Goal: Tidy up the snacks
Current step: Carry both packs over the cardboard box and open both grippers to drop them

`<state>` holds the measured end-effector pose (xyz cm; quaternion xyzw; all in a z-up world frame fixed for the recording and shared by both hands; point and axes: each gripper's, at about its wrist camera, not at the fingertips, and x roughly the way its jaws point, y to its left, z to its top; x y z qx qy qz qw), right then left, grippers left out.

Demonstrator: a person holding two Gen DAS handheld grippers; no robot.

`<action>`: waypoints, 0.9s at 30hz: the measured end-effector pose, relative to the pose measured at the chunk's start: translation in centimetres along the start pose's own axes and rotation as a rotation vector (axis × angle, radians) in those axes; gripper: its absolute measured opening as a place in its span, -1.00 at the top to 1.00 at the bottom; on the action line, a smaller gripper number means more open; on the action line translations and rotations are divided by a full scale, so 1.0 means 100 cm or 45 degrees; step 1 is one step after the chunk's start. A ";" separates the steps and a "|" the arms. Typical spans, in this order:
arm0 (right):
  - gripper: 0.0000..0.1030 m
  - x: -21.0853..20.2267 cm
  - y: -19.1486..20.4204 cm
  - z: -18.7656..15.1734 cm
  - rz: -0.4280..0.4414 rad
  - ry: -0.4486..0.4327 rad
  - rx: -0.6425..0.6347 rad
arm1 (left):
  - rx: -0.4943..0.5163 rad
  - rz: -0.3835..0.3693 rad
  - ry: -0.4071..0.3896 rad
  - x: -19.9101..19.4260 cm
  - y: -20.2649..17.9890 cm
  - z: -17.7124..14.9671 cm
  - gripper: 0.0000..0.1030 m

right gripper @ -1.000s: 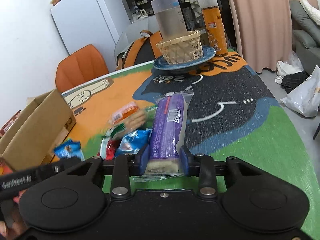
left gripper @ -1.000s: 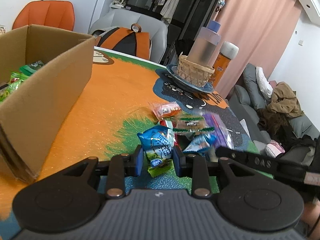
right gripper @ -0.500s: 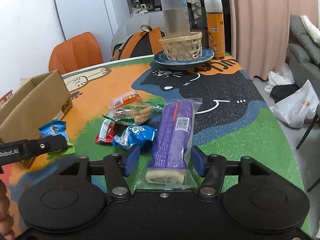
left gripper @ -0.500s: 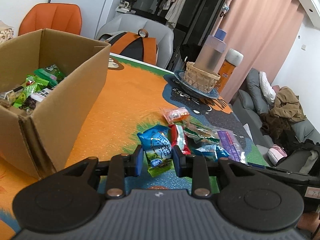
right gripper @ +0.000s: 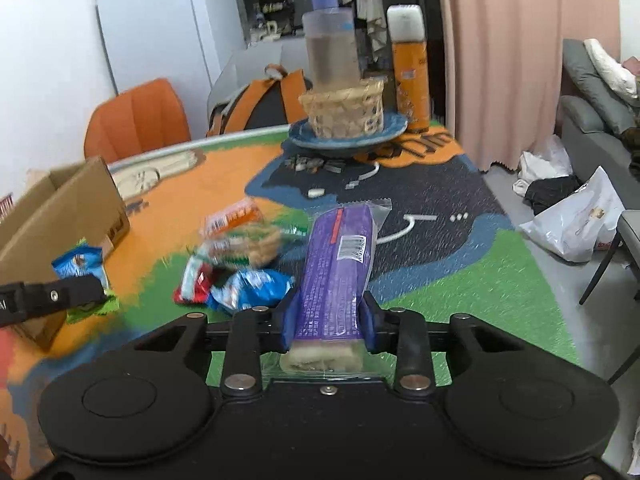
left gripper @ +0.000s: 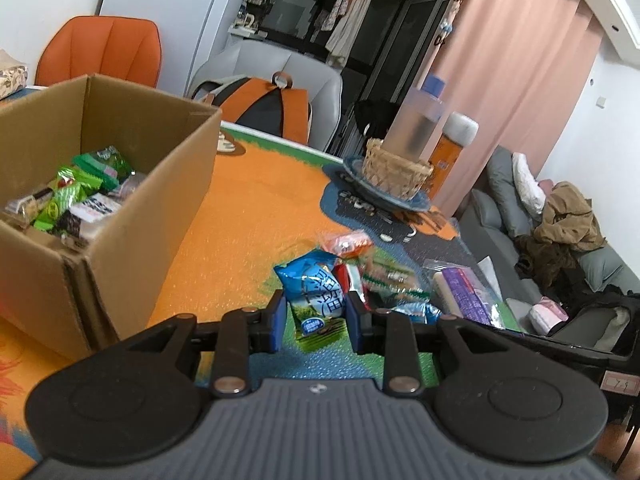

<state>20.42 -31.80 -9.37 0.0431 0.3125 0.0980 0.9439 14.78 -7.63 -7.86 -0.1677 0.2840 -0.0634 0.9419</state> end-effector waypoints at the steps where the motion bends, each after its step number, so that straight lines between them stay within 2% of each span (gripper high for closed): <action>1: 0.39 -0.004 0.000 0.002 -0.001 -0.014 0.003 | 0.000 -0.004 -0.009 -0.003 0.000 0.001 0.42; 8: 0.40 -0.024 0.013 0.016 0.029 -0.098 -0.010 | -0.015 -0.023 -0.078 -0.026 0.003 0.012 0.42; 17: 0.40 -0.036 0.046 0.028 0.130 -0.150 -0.030 | -0.048 -0.031 -0.178 -0.059 0.019 0.026 0.43; 27: 0.40 -0.035 0.085 0.042 0.204 -0.173 -0.057 | -0.097 0.056 -0.261 -0.078 0.059 0.049 0.43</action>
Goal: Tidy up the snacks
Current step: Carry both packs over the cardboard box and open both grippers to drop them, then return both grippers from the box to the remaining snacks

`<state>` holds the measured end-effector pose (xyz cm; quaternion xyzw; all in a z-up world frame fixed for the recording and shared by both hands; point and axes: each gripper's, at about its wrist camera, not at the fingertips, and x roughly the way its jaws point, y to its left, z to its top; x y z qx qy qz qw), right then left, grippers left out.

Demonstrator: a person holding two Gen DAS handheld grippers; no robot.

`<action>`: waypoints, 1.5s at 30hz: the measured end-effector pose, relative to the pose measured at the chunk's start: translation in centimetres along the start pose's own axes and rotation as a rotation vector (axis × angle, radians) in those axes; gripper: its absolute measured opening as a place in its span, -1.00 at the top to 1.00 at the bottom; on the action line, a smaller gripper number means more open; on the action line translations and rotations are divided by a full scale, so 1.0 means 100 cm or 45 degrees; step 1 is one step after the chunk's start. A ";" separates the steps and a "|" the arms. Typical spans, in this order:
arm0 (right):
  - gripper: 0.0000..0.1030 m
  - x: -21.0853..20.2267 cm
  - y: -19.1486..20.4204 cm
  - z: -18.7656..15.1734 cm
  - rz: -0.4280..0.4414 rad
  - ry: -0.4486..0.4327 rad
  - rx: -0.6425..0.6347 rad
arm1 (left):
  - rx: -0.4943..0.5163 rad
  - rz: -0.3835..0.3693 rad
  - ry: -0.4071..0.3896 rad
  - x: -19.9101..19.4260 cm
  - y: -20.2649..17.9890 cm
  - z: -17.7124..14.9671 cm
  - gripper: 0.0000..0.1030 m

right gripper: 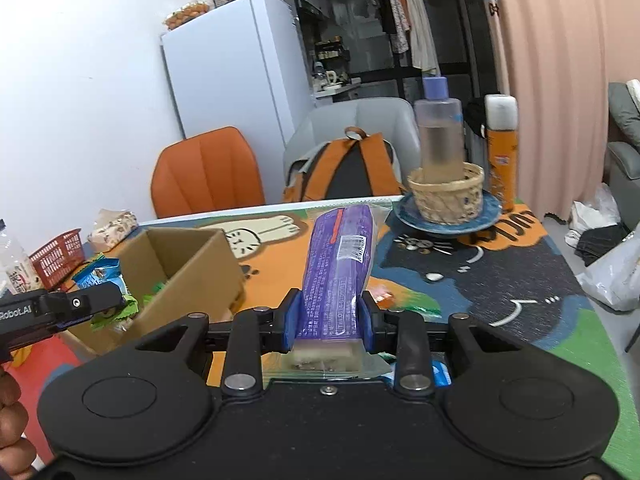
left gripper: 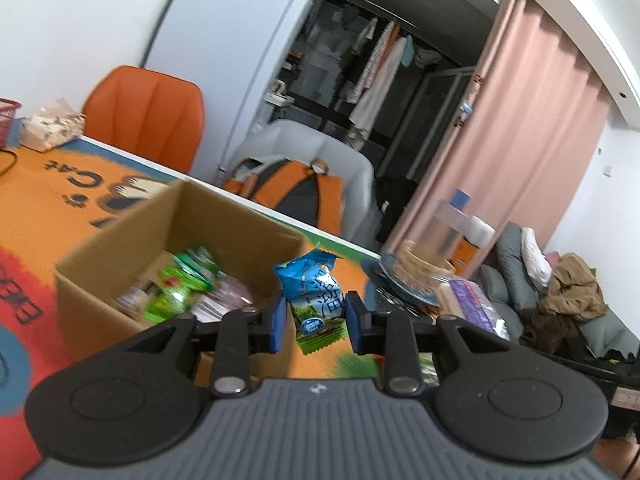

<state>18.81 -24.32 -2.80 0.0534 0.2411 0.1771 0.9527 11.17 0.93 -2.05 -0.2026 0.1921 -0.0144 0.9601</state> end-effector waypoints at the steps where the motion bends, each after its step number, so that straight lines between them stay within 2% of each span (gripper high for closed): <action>1: 0.40 0.002 0.003 0.002 0.007 -0.002 -0.001 | -0.001 0.009 -0.006 0.000 0.004 0.003 0.43; 11: 0.39 0.015 0.034 0.019 0.083 -0.021 -0.042 | -0.007 0.102 -0.037 0.003 0.034 0.029 0.42; 22: 0.39 0.027 0.067 0.029 0.166 -0.029 -0.065 | -0.015 0.176 -0.041 0.004 0.050 0.035 0.41; 27: 0.39 0.031 0.084 0.032 0.213 -0.025 -0.083 | -0.003 0.207 -0.056 -0.003 0.052 0.034 -0.06; 37: 0.39 0.040 0.121 0.028 0.313 0.004 -0.112 | -0.057 0.237 -0.083 -0.029 0.070 0.035 -0.17; 39: 0.34 0.042 0.127 0.027 0.349 0.009 -0.114 | -0.069 0.241 -0.082 -0.032 0.074 0.034 -0.20; 41: 0.02 0.045 0.131 0.025 0.389 0.025 -0.135 | -0.081 0.251 -0.079 -0.034 0.077 0.033 -0.23; 45: -0.05 0.044 0.131 0.018 0.355 0.051 -0.149 | -0.092 0.250 -0.067 -0.037 0.081 0.030 -0.33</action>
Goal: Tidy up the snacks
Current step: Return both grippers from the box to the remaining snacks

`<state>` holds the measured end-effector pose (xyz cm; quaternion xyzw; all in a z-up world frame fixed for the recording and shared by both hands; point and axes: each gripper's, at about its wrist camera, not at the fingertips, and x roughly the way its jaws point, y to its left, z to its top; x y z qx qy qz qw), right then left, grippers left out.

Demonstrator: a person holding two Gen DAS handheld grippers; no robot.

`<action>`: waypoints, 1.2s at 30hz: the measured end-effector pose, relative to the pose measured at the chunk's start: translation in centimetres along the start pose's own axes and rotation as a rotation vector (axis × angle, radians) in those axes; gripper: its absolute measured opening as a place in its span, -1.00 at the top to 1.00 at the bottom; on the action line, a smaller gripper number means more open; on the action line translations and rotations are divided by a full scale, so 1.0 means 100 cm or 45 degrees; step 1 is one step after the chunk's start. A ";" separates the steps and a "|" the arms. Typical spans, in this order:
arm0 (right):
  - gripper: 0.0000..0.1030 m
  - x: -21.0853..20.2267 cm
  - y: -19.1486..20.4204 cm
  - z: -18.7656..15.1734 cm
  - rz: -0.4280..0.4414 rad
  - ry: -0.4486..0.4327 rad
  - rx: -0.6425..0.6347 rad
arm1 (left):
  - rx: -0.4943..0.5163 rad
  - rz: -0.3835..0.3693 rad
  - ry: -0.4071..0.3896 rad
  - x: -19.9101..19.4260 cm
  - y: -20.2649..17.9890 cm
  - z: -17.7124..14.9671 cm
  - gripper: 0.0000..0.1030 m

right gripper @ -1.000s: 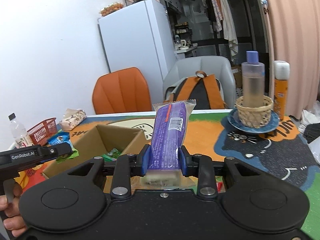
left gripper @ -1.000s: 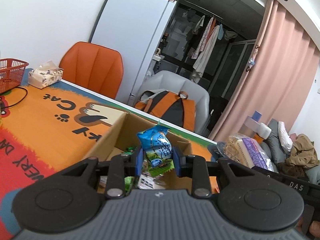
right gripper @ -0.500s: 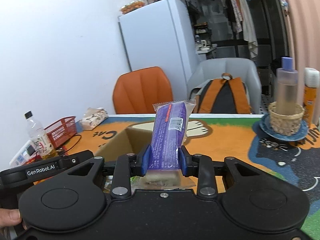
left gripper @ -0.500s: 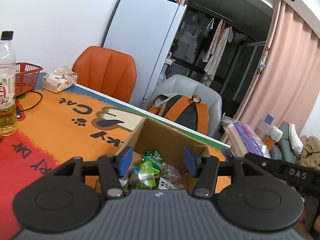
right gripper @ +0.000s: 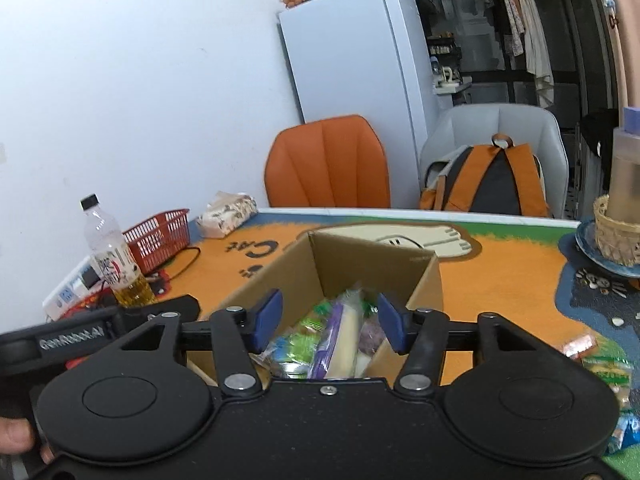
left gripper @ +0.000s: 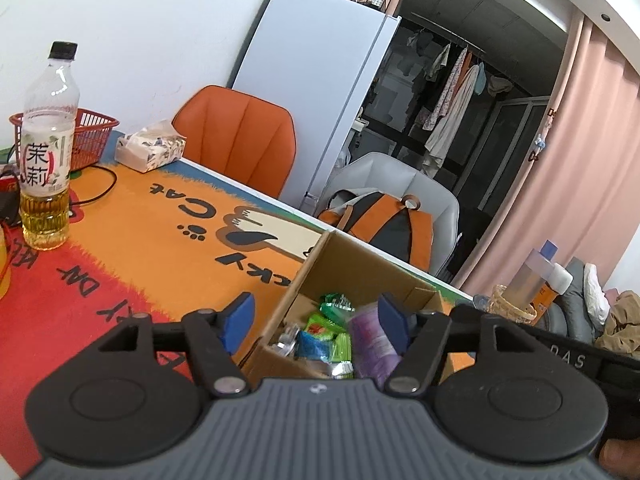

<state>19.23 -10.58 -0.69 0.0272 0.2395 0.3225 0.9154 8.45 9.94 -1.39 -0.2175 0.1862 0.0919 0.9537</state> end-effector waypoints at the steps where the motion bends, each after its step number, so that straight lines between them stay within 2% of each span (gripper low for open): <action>1: -0.05 -0.001 -0.003 -0.001 -0.001 0.011 0.014 | -0.001 0.000 0.003 -0.001 0.000 -0.001 -0.34; 3: -0.05 -0.007 -0.009 -0.004 -0.017 0.018 0.031 | -0.001 -0.003 0.004 -0.002 0.001 -0.002 -0.43; 13: -0.27 -0.042 -0.051 -0.018 -0.102 0.031 0.108 | 0.045 -0.044 0.050 -0.005 -0.020 -0.013 -0.64; 18: -0.48 -0.061 -0.074 -0.025 -0.141 0.039 0.142 | 0.102 -0.073 0.088 -0.002 -0.041 -0.022 -0.81; 29: -0.85 -0.098 -0.106 -0.033 -0.191 0.021 0.195 | 0.177 -0.160 0.149 -0.002 -0.080 -0.036 -0.85; 36: -0.90 -0.112 -0.125 -0.039 -0.245 0.024 0.228 | 0.216 -0.235 0.169 -0.002 -0.104 -0.043 -0.85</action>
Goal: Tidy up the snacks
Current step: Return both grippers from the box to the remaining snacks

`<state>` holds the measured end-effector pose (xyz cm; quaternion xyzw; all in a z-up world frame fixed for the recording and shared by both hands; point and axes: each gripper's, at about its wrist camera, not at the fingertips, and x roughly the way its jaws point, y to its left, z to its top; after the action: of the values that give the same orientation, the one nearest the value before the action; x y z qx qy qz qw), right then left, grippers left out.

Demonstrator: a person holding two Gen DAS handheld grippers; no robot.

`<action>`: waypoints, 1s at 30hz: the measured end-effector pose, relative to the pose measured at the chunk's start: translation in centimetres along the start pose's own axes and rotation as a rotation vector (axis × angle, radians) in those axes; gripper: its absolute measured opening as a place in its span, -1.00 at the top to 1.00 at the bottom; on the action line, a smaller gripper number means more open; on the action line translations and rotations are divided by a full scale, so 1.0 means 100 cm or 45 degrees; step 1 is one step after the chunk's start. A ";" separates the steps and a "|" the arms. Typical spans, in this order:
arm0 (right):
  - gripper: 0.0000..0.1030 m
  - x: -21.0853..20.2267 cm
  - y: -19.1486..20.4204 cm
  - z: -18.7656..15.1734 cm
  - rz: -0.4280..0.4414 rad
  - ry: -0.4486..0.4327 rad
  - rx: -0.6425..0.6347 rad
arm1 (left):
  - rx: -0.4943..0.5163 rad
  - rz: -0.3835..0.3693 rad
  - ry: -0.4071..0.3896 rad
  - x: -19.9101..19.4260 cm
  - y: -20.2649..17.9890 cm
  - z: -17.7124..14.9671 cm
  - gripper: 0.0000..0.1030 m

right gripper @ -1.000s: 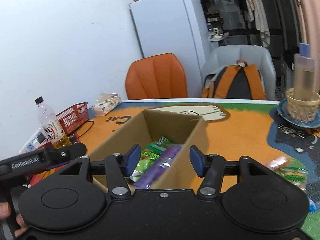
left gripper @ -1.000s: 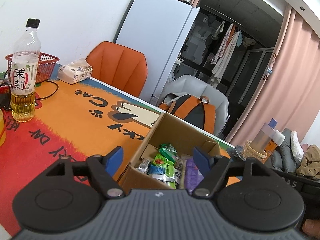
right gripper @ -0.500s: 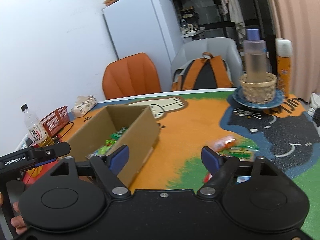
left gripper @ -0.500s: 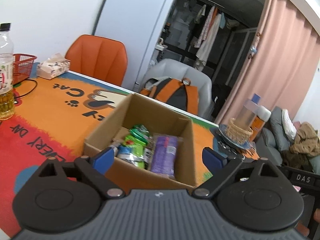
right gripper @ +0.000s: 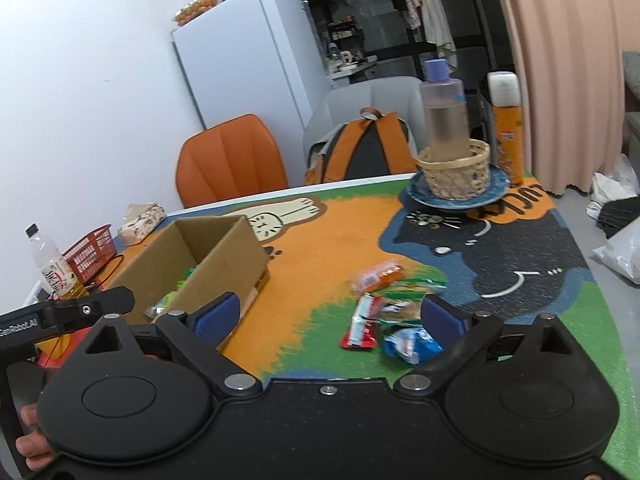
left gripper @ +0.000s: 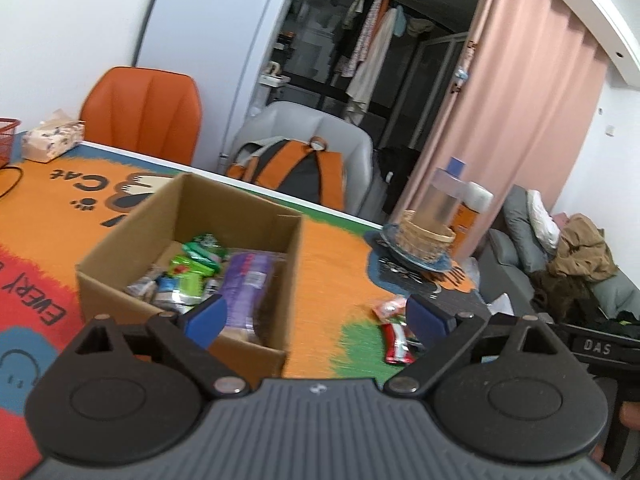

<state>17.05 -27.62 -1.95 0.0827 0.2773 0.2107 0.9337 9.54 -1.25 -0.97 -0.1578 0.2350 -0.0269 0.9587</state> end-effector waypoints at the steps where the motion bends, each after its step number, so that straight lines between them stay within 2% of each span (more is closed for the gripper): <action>1: -0.90 -0.001 -0.003 -0.001 -0.004 0.002 0.006 | 0.004 -0.017 0.004 0.001 -0.003 -0.001 -0.85; 11: -0.90 0.003 -0.033 -0.015 -0.070 0.032 0.076 | 0.067 -0.118 0.028 0.022 -0.034 -0.011 -0.79; 14: -0.90 0.006 -0.040 -0.020 -0.076 0.039 0.087 | 0.085 -0.137 0.036 0.029 -0.041 -0.014 -0.70; 17: -0.87 0.011 -0.047 -0.025 -0.090 0.041 0.101 | 0.088 -0.157 0.058 0.038 -0.046 -0.018 -0.52; 18: -0.84 0.013 -0.050 -0.027 -0.095 0.042 0.110 | 0.089 -0.161 0.064 0.040 -0.048 -0.019 -0.44; 21: -0.54 0.018 -0.057 -0.031 -0.089 0.050 0.136 | 0.090 -0.173 0.089 0.051 -0.052 -0.023 -0.22; 23: -0.33 0.023 -0.061 -0.032 -0.088 0.062 0.154 | 0.087 -0.180 0.104 0.058 -0.054 -0.025 -0.14; 25: -0.25 0.027 -0.064 -0.034 -0.082 0.071 0.166 | 0.088 -0.183 0.118 0.065 -0.056 -0.028 -0.09; 30: -0.24 0.039 -0.068 -0.036 -0.078 0.082 0.179 | 0.105 -0.172 0.151 0.082 -0.061 -0.034 -0.02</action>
<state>20.36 -31.84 -8.65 0.1326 0.3236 0.1647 0.9223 15.42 -9.02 -5.54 -0.1317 0.2788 -0.1103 0.9449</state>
